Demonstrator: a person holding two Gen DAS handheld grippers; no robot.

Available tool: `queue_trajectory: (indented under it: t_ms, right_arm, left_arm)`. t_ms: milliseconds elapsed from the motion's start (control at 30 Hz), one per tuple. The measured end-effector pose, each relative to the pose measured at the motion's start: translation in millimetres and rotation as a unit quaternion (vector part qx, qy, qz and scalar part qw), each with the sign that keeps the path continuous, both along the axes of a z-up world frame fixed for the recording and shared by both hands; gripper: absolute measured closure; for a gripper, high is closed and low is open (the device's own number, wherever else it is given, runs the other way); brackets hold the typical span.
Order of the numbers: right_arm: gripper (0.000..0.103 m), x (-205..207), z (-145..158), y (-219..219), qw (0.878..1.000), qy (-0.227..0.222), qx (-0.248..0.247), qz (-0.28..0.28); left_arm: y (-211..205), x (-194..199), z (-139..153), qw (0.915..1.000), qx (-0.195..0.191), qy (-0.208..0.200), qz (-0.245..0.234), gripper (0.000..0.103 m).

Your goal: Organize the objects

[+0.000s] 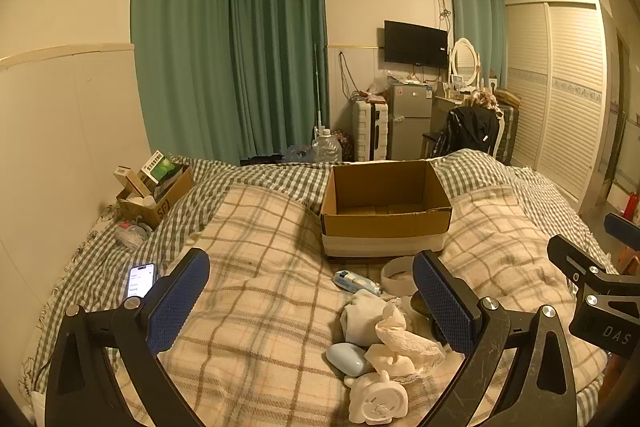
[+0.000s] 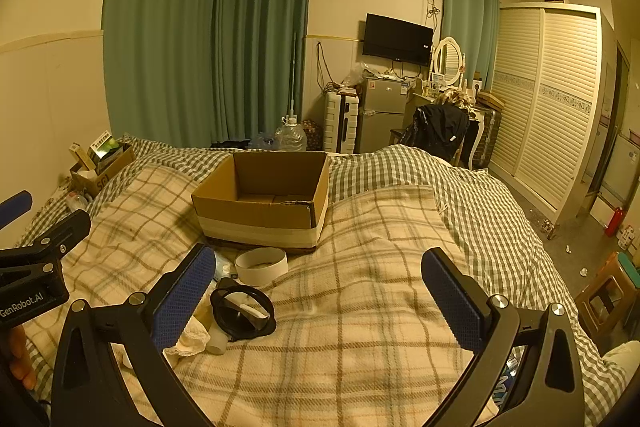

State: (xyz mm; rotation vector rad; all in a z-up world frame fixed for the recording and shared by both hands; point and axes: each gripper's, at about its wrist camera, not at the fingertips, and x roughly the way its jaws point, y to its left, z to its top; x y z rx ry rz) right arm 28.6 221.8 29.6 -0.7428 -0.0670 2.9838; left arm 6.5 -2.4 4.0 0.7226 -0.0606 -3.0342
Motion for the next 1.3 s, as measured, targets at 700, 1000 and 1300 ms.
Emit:
queue_trajectory:
  t_ms: [700,1000,1300]
  right_arm:
    - [0.0,4.5,6.2,-1.4,1.0,0.004,0.003,0.009]
    - [0.0,12.2,20.8,-8.9,1.0,0.015,0.013,0.018]
    - [0.0,18.2,26.9,-8.3,1.0,0.023,0.011,0.017]
  left_arm:
    - [2.4,2.1,1.4,1.0,-0.001,0.004,-0.002,0.0]
    - [1.4,10.4,11.4,0.9999,0.002,0.014,0.001,0.0]
    - [3.2,16.9,14.9,0.9998,-0.003,0.02,0.0,0.0]
